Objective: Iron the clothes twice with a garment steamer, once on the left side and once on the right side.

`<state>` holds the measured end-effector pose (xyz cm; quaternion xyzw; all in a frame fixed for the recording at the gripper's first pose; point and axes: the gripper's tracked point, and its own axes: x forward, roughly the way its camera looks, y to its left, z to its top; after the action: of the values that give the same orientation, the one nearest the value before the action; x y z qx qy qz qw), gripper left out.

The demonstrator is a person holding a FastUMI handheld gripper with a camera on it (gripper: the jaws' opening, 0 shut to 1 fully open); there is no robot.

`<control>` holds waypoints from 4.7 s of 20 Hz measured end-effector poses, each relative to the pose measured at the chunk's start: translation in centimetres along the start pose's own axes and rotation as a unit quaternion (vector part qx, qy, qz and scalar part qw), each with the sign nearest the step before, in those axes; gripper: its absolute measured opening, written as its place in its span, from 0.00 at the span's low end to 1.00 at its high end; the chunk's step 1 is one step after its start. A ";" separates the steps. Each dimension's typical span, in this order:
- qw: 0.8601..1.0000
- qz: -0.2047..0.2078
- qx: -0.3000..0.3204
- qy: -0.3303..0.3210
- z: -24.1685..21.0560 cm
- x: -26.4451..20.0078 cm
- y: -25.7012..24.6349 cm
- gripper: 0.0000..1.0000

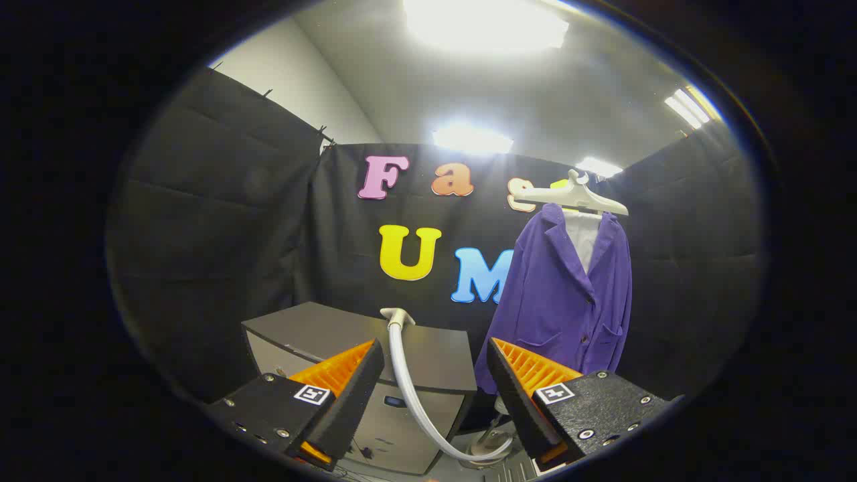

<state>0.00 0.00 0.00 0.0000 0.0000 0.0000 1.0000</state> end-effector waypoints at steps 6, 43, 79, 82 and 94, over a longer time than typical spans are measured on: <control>0.998 0.046 0.027 0.022 -1.8 -1.9 1.0 0.95; 0.979 0.111 0.156 0.075 0.1 15.6 4.9 0.95; 0.887 0.014 0.249 0.390 -15.0 42.6 10.4 0.51; 0.895 0.009 0.232 0.382 -15.3 42.7 10.3 0.45; 0.939 -0.031 0.120 0.322 -13.4 41.0 10.1 0.35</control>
<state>41.04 10.08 -13.44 0.1200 0.3221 -0.0314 0.9386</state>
